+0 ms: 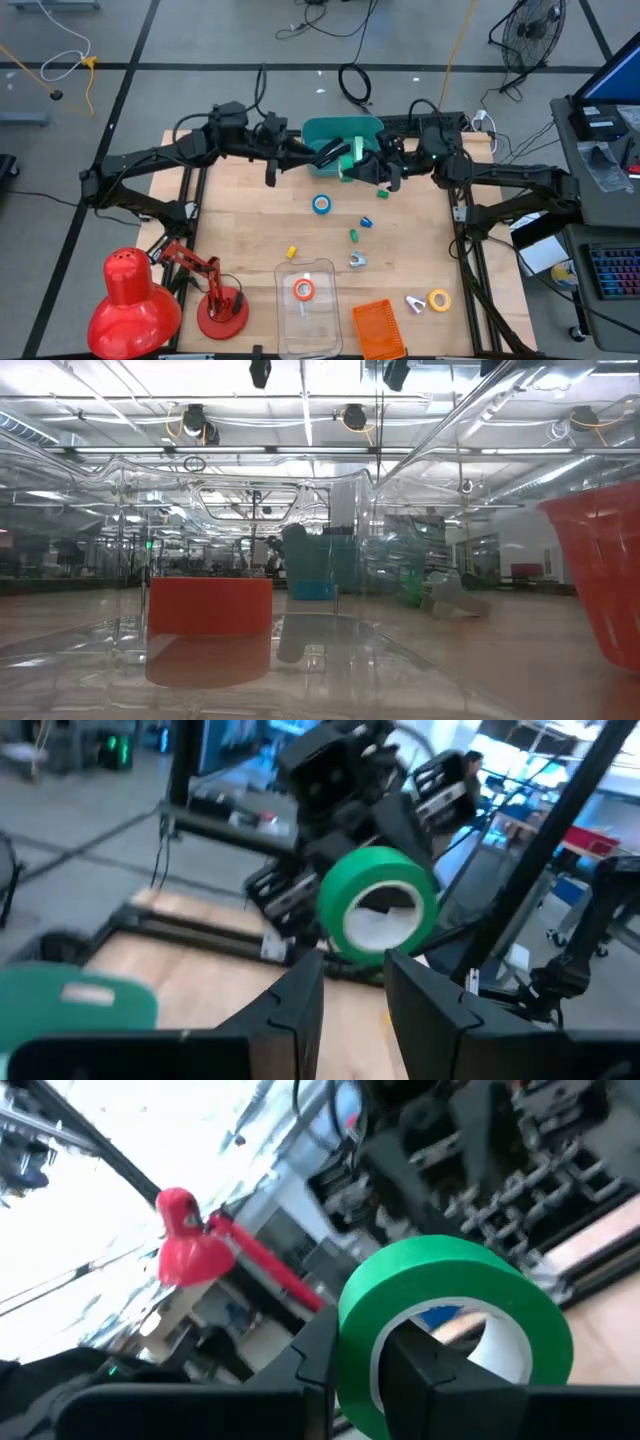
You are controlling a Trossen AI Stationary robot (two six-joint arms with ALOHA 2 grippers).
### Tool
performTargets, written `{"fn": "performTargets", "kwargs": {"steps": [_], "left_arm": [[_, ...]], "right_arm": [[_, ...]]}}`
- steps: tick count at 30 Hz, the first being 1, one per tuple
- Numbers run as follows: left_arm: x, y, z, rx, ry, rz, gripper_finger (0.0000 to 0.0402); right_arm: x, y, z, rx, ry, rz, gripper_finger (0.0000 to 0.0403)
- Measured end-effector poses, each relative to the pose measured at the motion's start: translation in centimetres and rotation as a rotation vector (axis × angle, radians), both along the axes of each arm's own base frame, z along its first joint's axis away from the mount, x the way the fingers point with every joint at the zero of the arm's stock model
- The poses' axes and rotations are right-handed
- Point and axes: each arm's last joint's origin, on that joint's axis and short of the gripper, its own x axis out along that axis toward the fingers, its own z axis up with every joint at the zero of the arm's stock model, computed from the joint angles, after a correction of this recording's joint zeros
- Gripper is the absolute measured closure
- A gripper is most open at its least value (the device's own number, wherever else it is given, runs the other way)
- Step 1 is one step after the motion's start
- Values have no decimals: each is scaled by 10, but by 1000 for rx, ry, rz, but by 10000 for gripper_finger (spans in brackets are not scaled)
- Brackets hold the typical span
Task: Pick and place Stapler, Stapler remover, tape
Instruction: Put the green tape into the transparent bin
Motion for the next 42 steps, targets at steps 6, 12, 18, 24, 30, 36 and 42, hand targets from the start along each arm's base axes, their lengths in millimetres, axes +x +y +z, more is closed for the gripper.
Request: {"fn": "performTargets", "kwargs": {"steps": [6, 12, 18, 24, 30, 36, 42], "left_arm": [[5, 1, -1, 27, -22, 22, 290], [9, 2, -4, 11, -12, -7, 276], [9, -2, -5, 4, -1, -30, 260], [11, -1, -10, -17, 41, -29, 260], [20, -3, -17, -44, 58, -54, 261], [24, -3, -19, -41, 48, -60, 261], [24, -2, -19, -62, 51, -50, 279]], "right_arm": [[18, 4, -4, 36, -97, 2, 364], [34, 5, -15, 84, -122, 11, 365], [41, 3, -20, 85, -165, -9, 364], [43, 2, -20, 88, -198, -37, 364], [44, 2, -22, 83, -192, -40, 364], [44, 2, -22, 70, -193, -42, 364], [45, 1, -22, 53, -198, -74, 359]]}}
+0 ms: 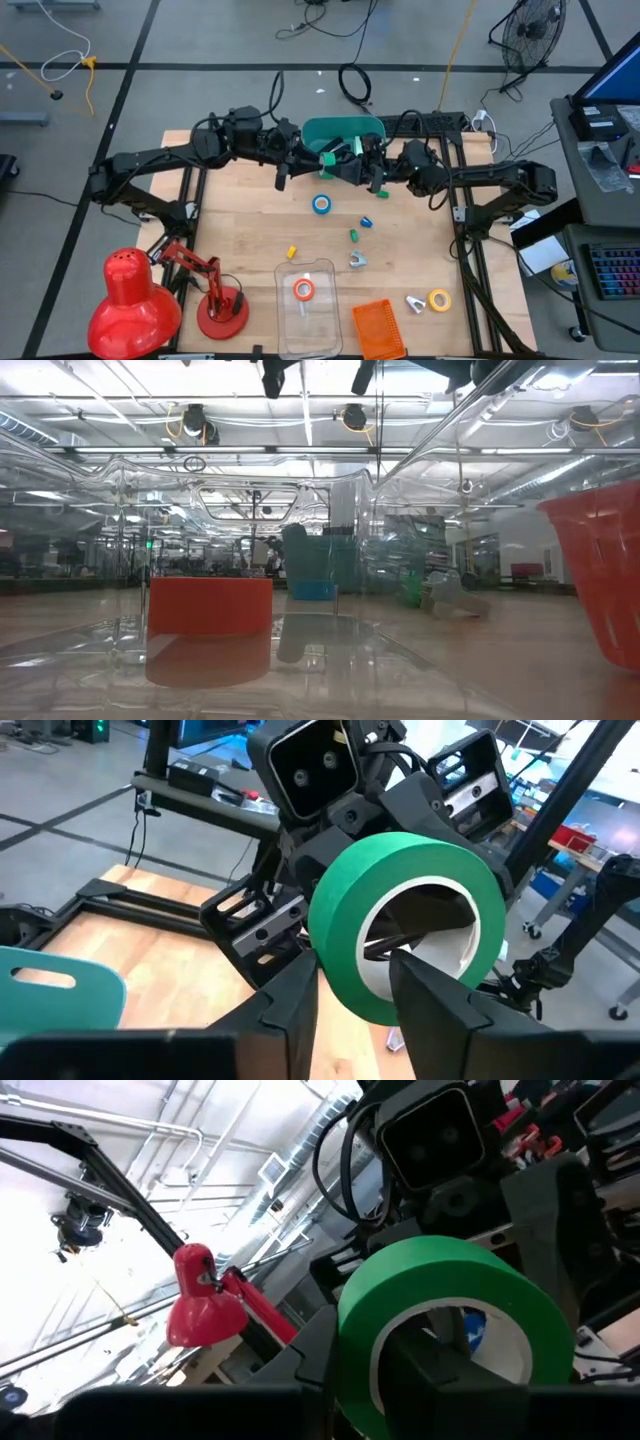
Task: Pick and place Stapler, Stapler remover, tape
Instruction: Put the green tape into the transparent bin
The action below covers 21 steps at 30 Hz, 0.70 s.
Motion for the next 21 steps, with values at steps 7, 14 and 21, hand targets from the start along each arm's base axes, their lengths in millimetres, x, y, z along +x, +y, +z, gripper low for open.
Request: {"fn": "performTargets", "kwargs": {"steps": [7, 14, 21], "left_arm": [[0, 2, 0, -24, 1, 18, 364], [-5, 4, -3, -79, 54, -27, 372], [-20, -5, -11, -131, 202, -174, 372]], "right_arm": [[0, 1, -1, -5, 7, 3, 329], [-1, 2, -2, 49, 53, 100, 304], [-5, 7, -1, 118, 143, 325, 289]]}}
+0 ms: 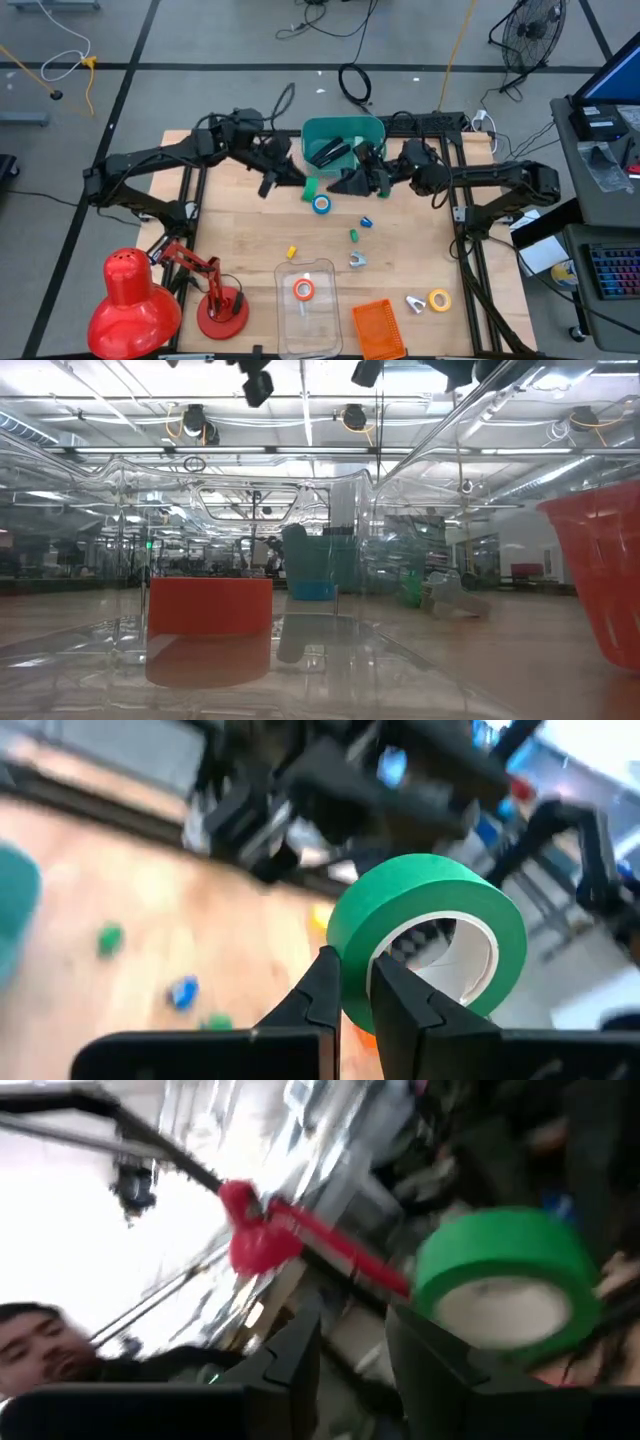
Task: Pick and place Stapler, Stapler remover, tape
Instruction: Put the green tape into the transparent bin
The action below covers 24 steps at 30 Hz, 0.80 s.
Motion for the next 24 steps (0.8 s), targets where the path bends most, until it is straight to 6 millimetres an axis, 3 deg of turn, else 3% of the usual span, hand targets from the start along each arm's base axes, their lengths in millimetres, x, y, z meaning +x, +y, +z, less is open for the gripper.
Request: {"fn": "performTargets", "kwargs": {"steps": [5, 10, 17, 24], "left_arm": [[-12, -23, -19, 27, 216, -110, 372], [-14, -55, -31, 127, 383, -98, 372], [11, -111, -35, 81, 358, -17, 372], [48, -166, -65, -35, 352, 44, 372]], "right_arm": [[-7, 4, -7, 37, 198, 94, 295], [-31, 9, -16, 1, 459, 84, 310], [-88, 21, -24, -170, 809, -195, 341], [-124, 42, -16, -317, 877, -373, 359]]}}
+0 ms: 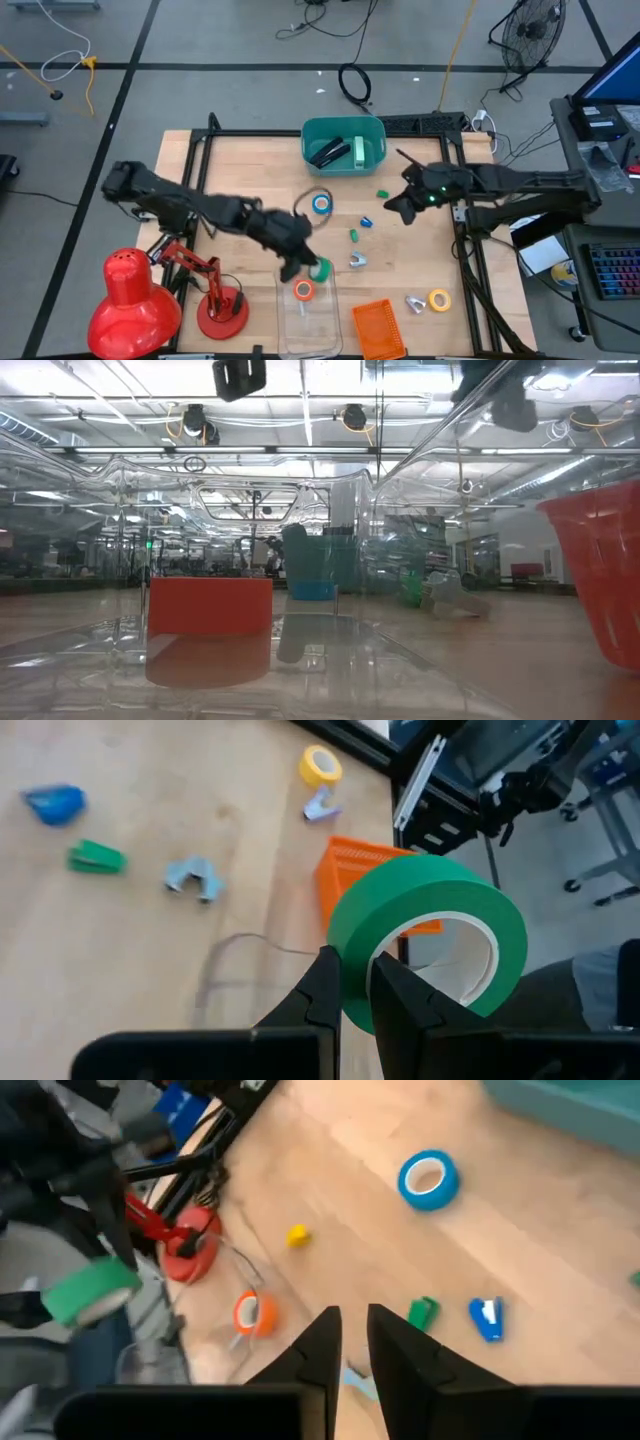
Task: Pick and place Stapler, Stapler remover, tape
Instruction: Put the green tape into the transparent bin
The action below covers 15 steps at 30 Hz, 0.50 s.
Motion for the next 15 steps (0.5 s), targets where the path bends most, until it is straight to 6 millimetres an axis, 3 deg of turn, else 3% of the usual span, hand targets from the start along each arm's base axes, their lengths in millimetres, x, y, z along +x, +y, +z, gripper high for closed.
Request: {"fn": "performTargets", "kwargs": {"steps": [7, 11, 15], "left_arm": [[25, -27, -57, 2, 160, -3, 372], [29, -31, -72, -17, 212, -27, 372], [28, -34, -72, -27, 222, -60, 372]], "right_arm": [[-10, 12, 3, -101, -1, -2, 370], [-10, 16, 3, -105, -2, 23, 377], [-10, 18, 3, -112, -3, 24, 383]]}}
